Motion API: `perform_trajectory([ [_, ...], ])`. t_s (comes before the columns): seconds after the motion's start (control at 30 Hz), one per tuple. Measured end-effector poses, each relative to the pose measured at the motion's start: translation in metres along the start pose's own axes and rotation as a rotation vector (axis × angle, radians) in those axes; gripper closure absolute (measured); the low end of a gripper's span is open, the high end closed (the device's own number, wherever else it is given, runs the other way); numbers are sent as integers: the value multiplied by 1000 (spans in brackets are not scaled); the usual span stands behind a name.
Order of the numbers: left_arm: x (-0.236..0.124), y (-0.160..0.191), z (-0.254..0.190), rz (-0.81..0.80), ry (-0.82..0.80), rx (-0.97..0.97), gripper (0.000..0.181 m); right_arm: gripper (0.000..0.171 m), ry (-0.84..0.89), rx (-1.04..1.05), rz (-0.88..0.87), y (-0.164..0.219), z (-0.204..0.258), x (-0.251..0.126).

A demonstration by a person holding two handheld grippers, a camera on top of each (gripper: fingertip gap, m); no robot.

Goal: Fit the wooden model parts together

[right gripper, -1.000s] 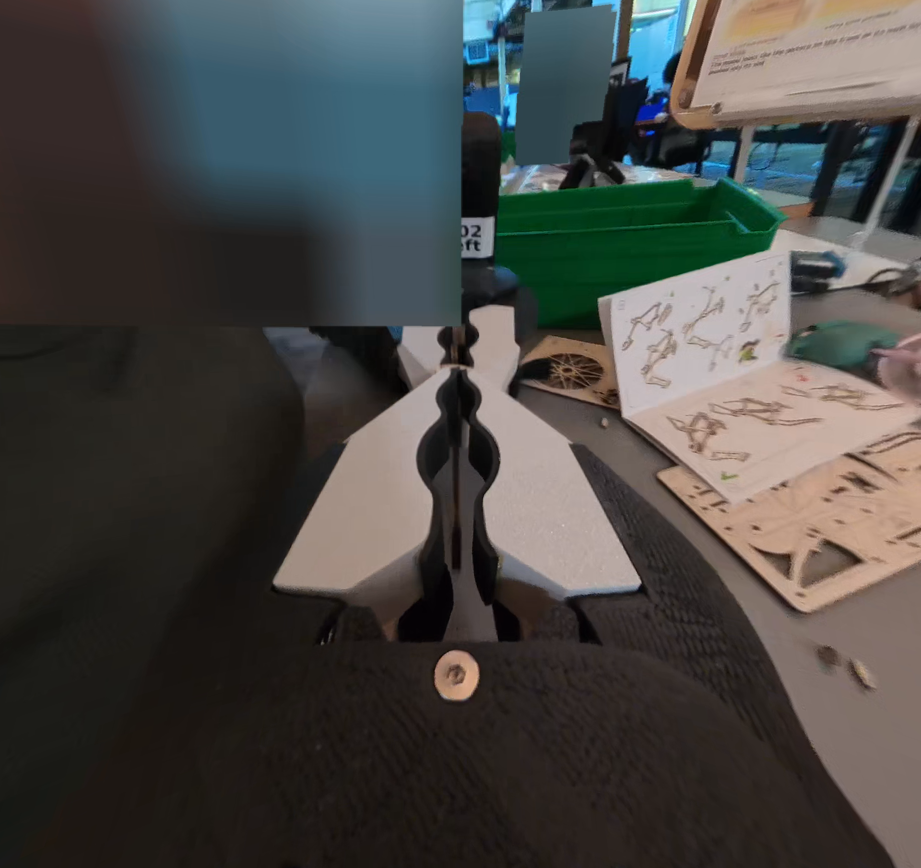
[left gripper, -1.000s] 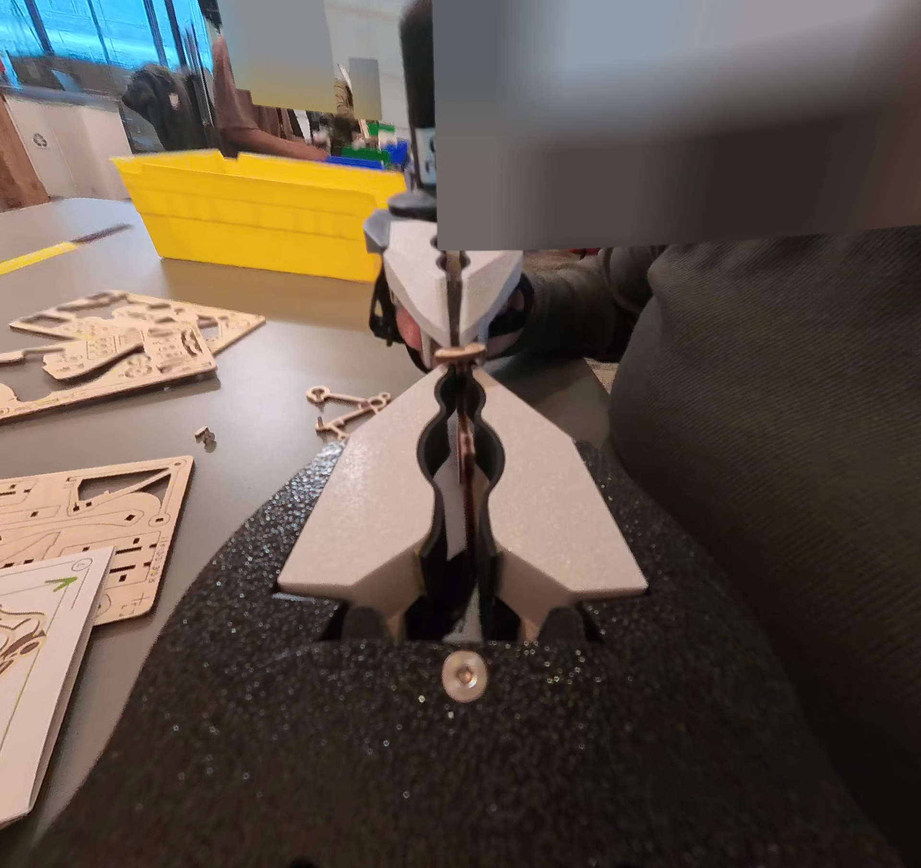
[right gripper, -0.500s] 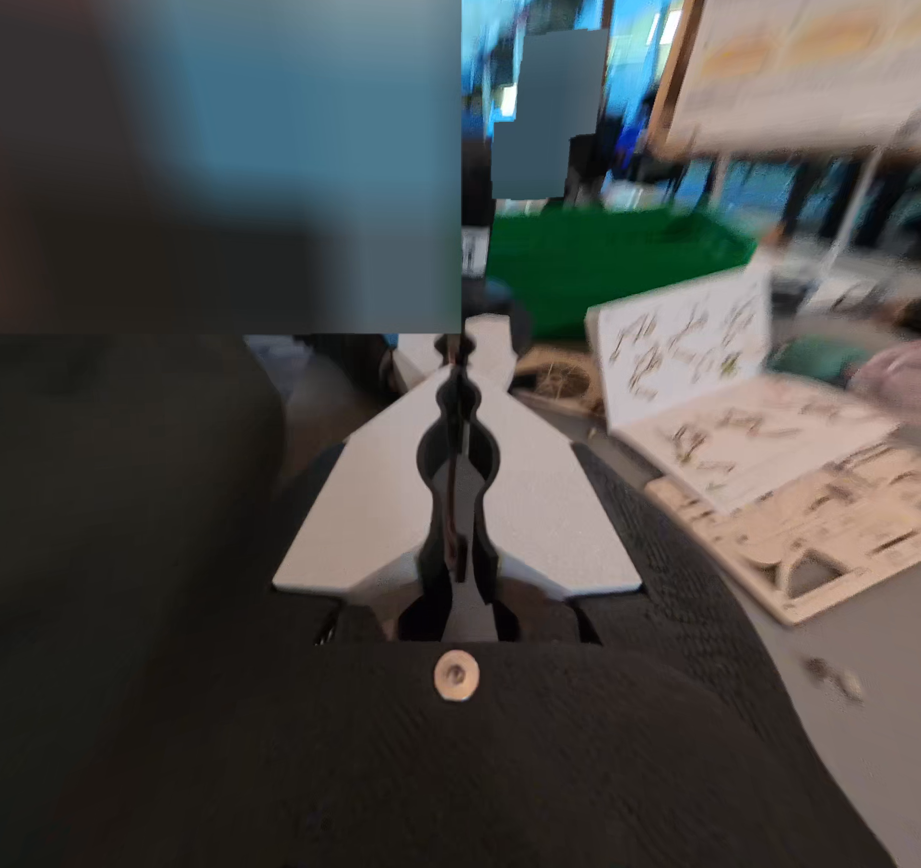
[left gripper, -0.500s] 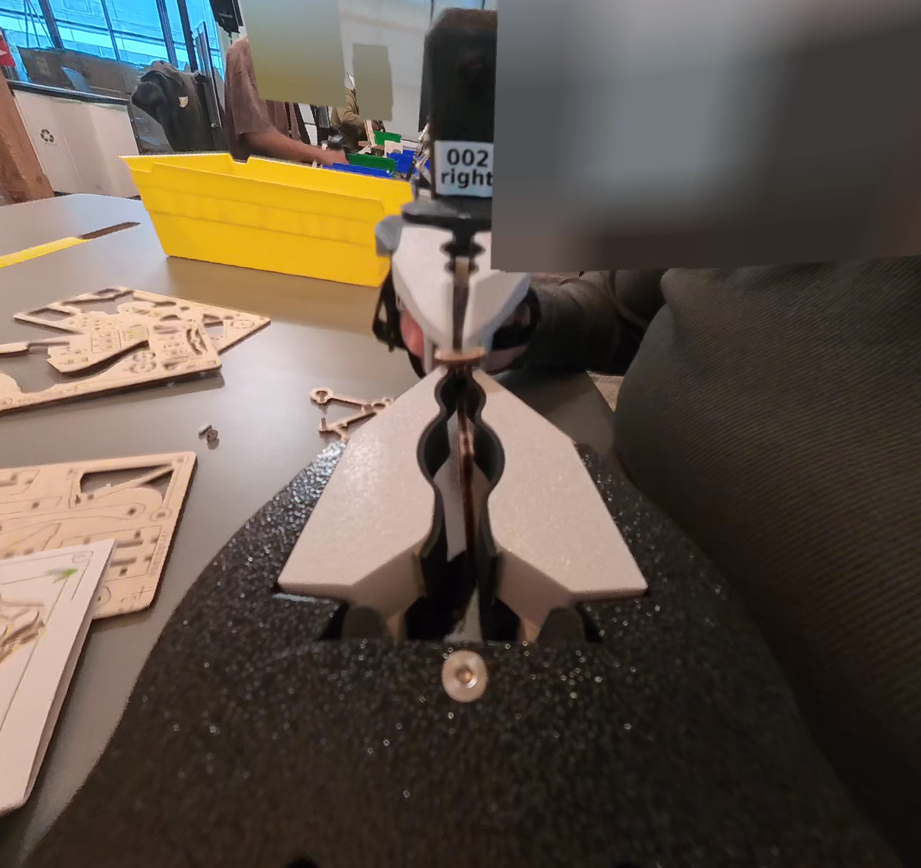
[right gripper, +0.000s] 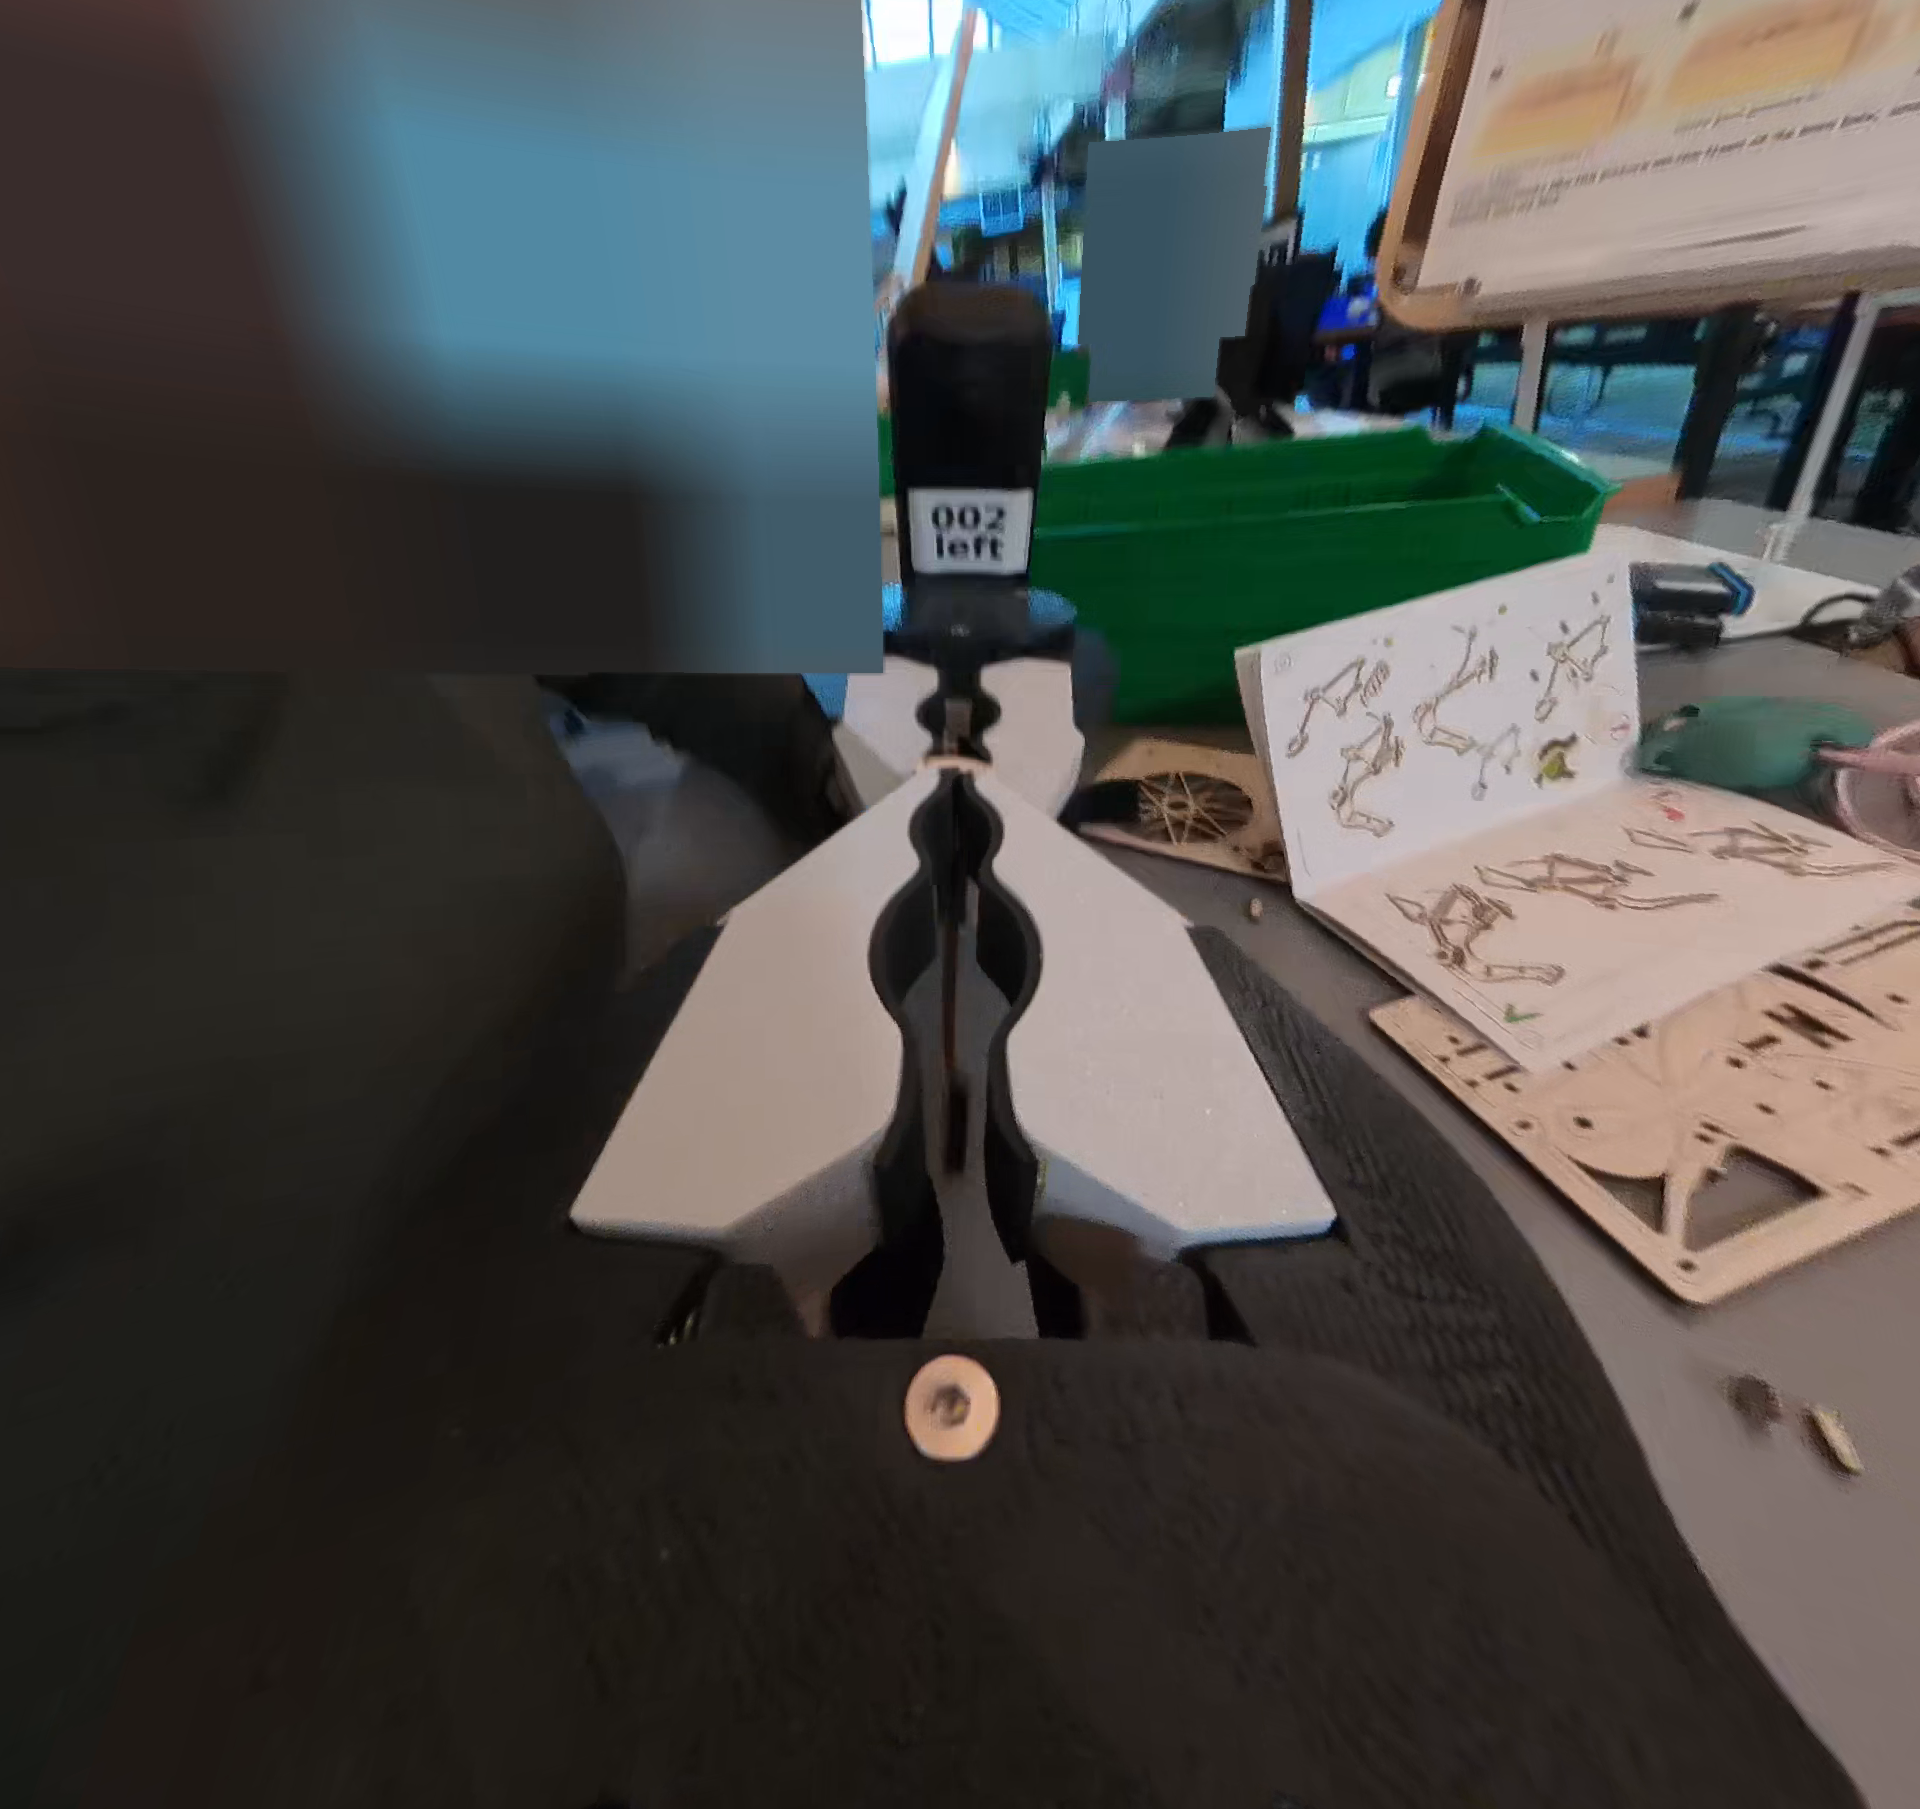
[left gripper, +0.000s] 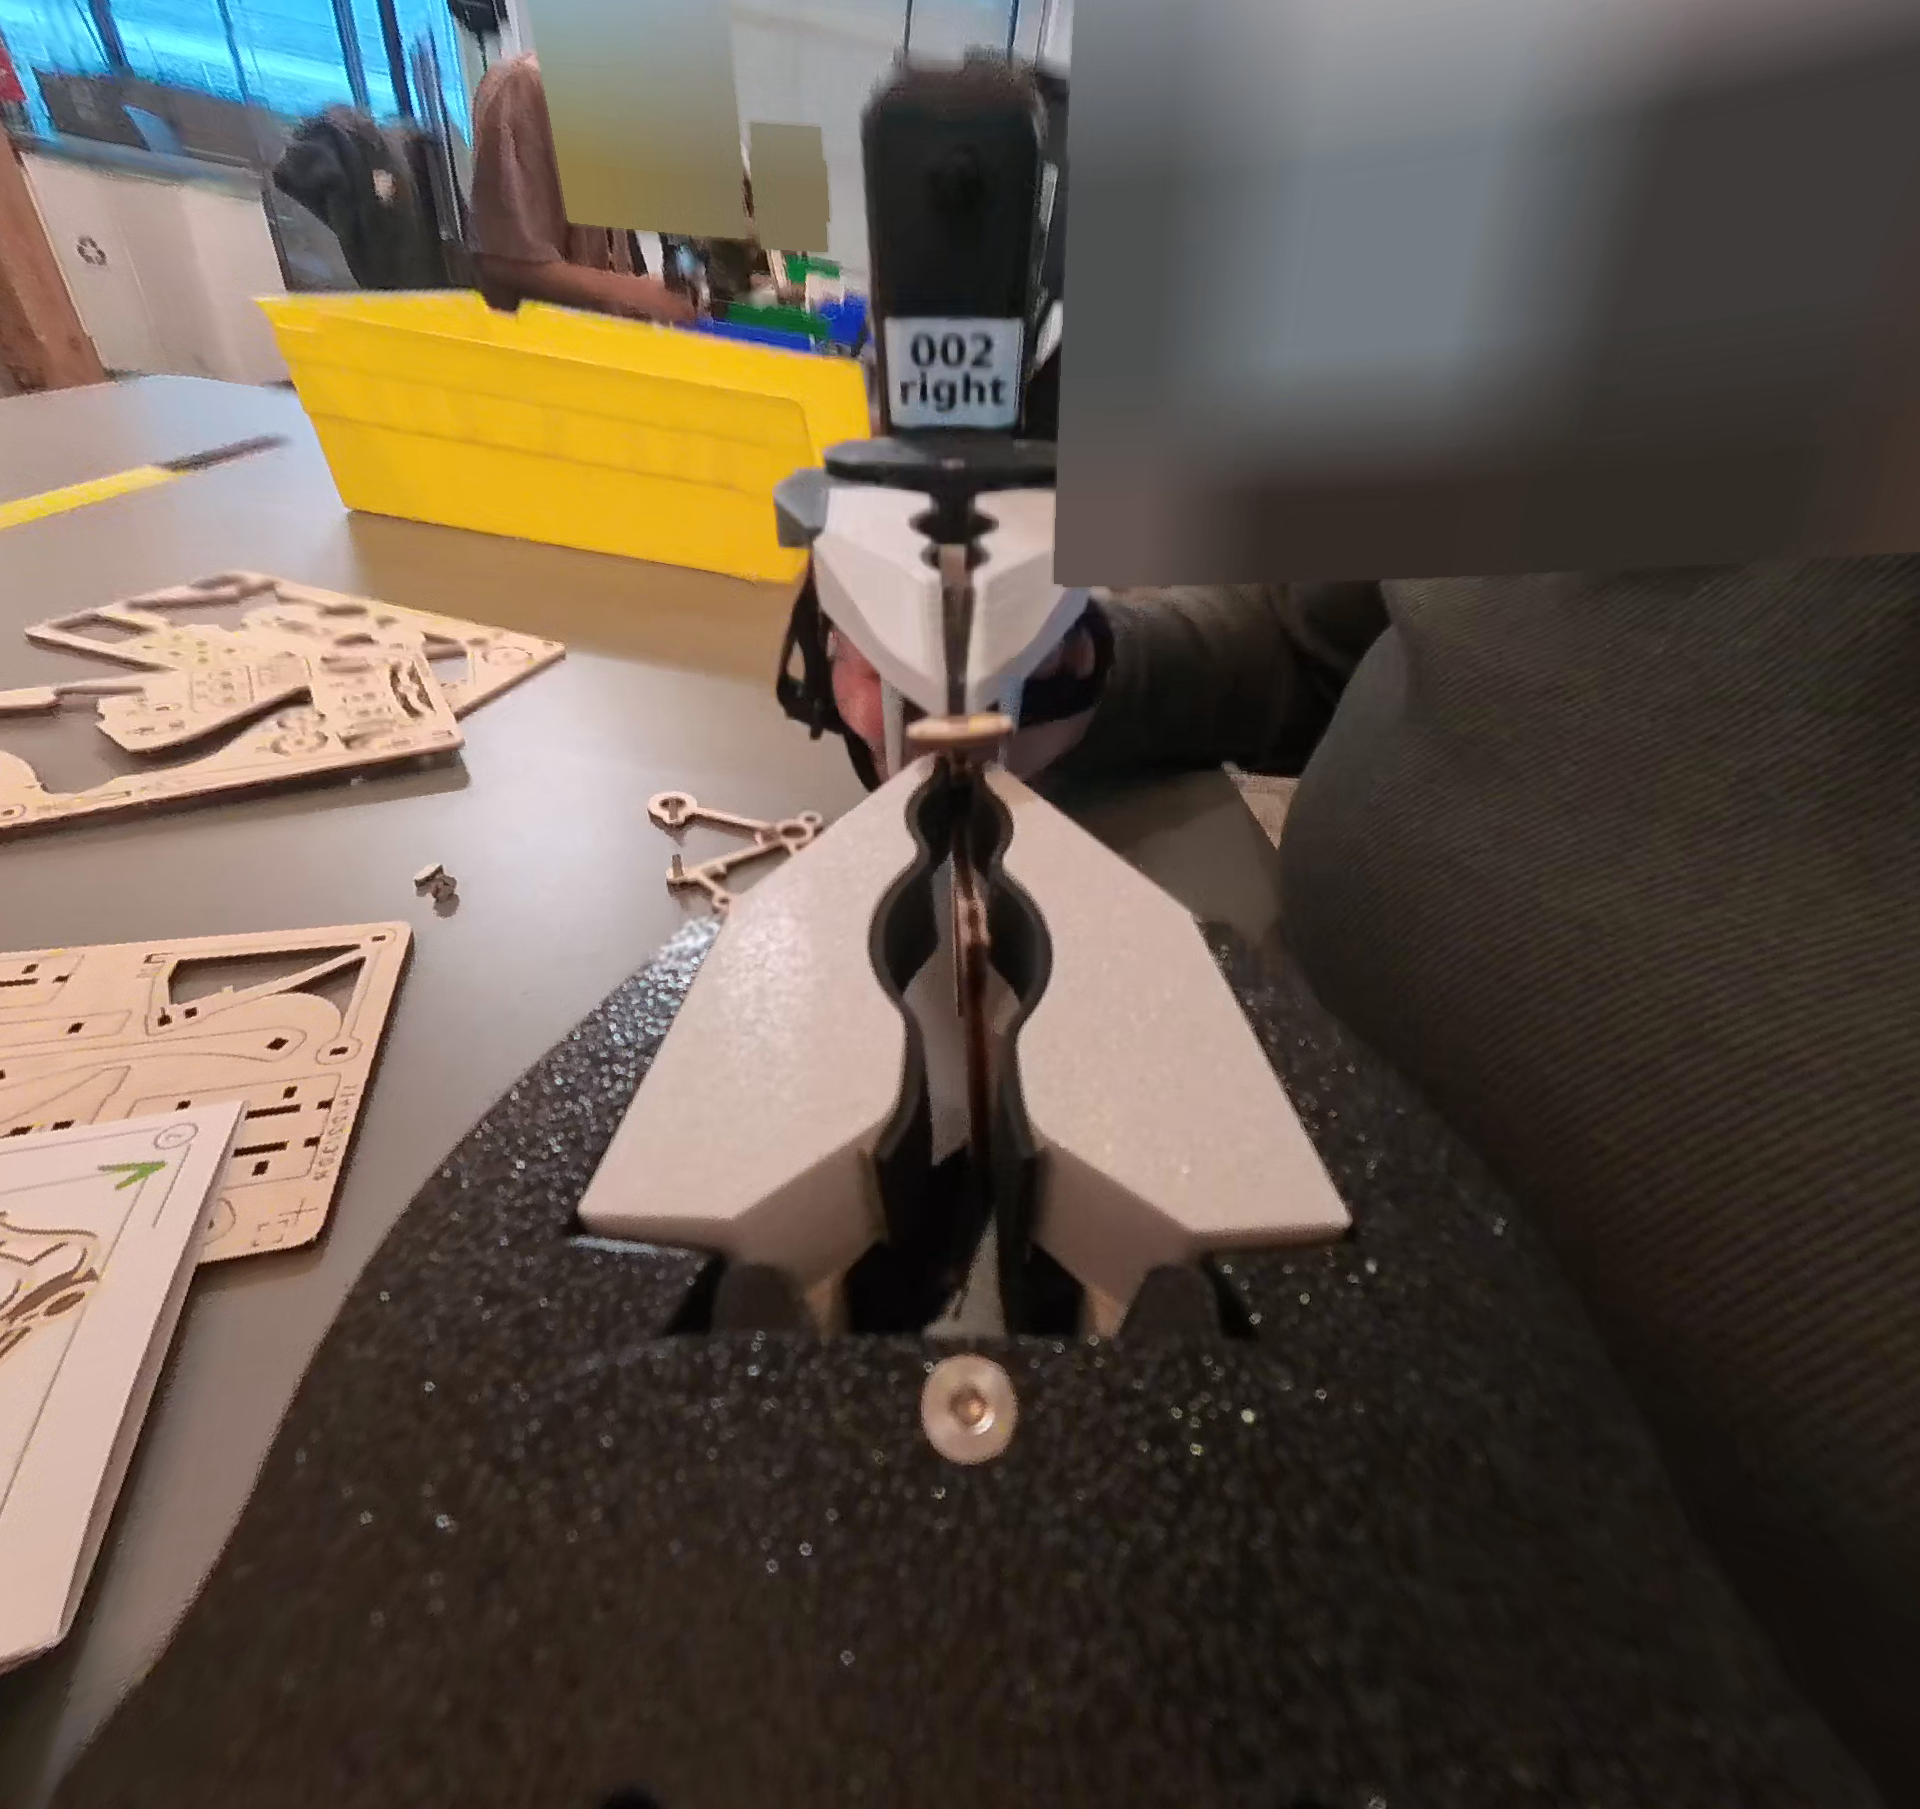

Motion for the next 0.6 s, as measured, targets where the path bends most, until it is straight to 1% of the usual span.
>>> perform_trajectory([
  [0.07, 0, 0, -1, -6, -1, 17, 181, 171, 2, 4, -25, -3, -1, -2],
  [0.13, 0, -1, -1, -9, 0, 10, 181, 171, 17, -43, -119, -15, 1, -6],
  [0.17, 0, -1, 0, -13, 0, 5, 181, 171, 23, -52, -124, -16, 2, -7],
  [0.27, -1, -1, 0, -8, -1, -1, 181, 171, -15, -10, -22, 1, 1, -1],
  [0.33, -1, -1, 0, -16, -2, 5, 181, 171, 5, -27, -58, -5, 0, -4],
  [0.4, 0, -1, 0, -12, 1, 5, 181, 171, 47, -71, -144, -18, 2, -7],
  [0.43, 0, -1, 0, -12, 1, 6, 181, 171, 62, -82, -140, -18, 2, -7],
  [0.5, 0, -1, 0, -14, -1, 6, 181, 171, 31, -33, -29, -1, -1, -1],
  [0.53, 1, 0, -1, 11, 4, 10, 181, 171, 0, 33, -45, 3, -3, -1],
  [0.57, 1, 0, -1, 2, -2, 21, 181, 171, -4, 69, -60, 3, -5, -3],
  [0.6, 1, 0, -2, -2, 2, 24, 181, 171, 16, 49, -92, -1, -7, -5],
])
Point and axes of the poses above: each gripper's, where its closed fingertips meet, x out along the fingers, y out of its underside, z = x × y across the jaws, the point moved 7 cm from there along -x, back along the fingers, and after that the axes turned 1 degree about -x, right-handed, at the moved point
